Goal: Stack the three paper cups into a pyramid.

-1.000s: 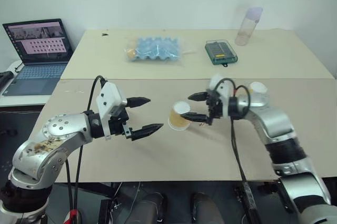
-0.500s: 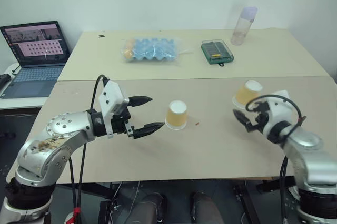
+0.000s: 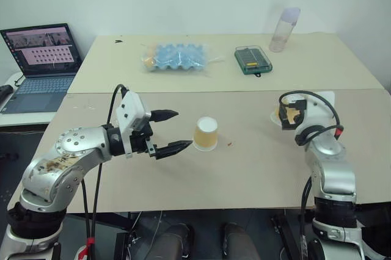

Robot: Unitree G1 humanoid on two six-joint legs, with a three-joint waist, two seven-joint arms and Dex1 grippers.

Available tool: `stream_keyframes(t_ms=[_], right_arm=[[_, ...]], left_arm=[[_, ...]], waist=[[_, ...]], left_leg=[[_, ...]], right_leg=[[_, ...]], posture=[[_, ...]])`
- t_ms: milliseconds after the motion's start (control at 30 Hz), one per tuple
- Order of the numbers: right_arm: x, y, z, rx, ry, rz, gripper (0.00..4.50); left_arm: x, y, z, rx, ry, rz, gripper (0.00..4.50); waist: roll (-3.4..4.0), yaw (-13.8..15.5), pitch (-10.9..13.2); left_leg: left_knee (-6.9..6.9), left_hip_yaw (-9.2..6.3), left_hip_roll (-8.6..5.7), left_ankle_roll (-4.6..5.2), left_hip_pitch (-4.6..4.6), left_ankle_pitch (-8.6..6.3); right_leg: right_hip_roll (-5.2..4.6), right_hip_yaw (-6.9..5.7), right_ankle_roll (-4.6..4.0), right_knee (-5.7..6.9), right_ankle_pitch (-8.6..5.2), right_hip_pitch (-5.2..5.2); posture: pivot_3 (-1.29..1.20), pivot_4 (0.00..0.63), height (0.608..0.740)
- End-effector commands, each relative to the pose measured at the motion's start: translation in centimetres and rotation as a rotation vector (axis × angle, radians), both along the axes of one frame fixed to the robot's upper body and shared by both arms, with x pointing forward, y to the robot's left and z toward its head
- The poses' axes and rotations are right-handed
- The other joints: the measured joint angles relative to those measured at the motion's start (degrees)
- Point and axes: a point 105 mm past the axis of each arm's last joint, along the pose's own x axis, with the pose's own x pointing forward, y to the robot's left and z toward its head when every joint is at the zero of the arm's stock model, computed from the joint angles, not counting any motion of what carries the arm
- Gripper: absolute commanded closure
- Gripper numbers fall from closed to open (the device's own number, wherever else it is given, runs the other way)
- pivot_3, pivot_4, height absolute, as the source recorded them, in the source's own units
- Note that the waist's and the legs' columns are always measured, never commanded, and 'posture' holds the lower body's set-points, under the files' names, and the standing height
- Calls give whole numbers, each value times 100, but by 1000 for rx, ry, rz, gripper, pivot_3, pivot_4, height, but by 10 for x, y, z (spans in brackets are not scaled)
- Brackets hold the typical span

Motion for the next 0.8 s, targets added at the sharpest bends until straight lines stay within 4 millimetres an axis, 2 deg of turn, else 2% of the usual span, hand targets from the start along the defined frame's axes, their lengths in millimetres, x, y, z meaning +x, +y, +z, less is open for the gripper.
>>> stream_keyframes(t_ms=[33,133,300,533,633,767,800], right_arm=[[4,-4,18,50,-96,-12,30],[12,-3,16,163,-120,-13,30],[24,8,16,255,-143,21,30],[30,11,18,231,-151,31,30],[30,11,18,216,-151,28,713],[29,15,22,170,-150,57,1965],[29,17,26,156,-160,68,1965]], left_arm=[[-1,1,11,0,-52,6,0],[-1,1,11,-2,-52,10,0],[-1,1,11,-2,-53,18,0],[-1,2,11,-3,-53,25,0],[-1,2,10,-6,-49,28,0],[-1,2,10,-6,-49,27,0],[-1,2,10,-6,-49,27,0]], waist=[[0,-1,0],[0,-32,0],[0,-48,0],[1,-67,0],[1,-79,0],[1,-100,0],[1,-106,-1]], left_leg=[[0,0,0,0,0,0],[0,1,1,5,2,-3],[-1,0,1,5,3,-3],[-1,-1,1,2,3,-1],[-1,0,1,3,3,-1],[-1,0,1,3,3,-1],[-1,0,1,3,3,-1]], right_leg=[[0,0,0,0,0,0],[1,2,-2,0,1,2],[4,3,-3,2,2,1],[4,3,-3,1,2,1],[5,3,-3,1,2,0],[5,4,-3,2,2,0],[5,4,-3,2,2,0]], posture=[[0,150,740],[0,150,740],[0,150,740],[0,150,740],[0,150,740],[0,150,740],[0,150,740]])
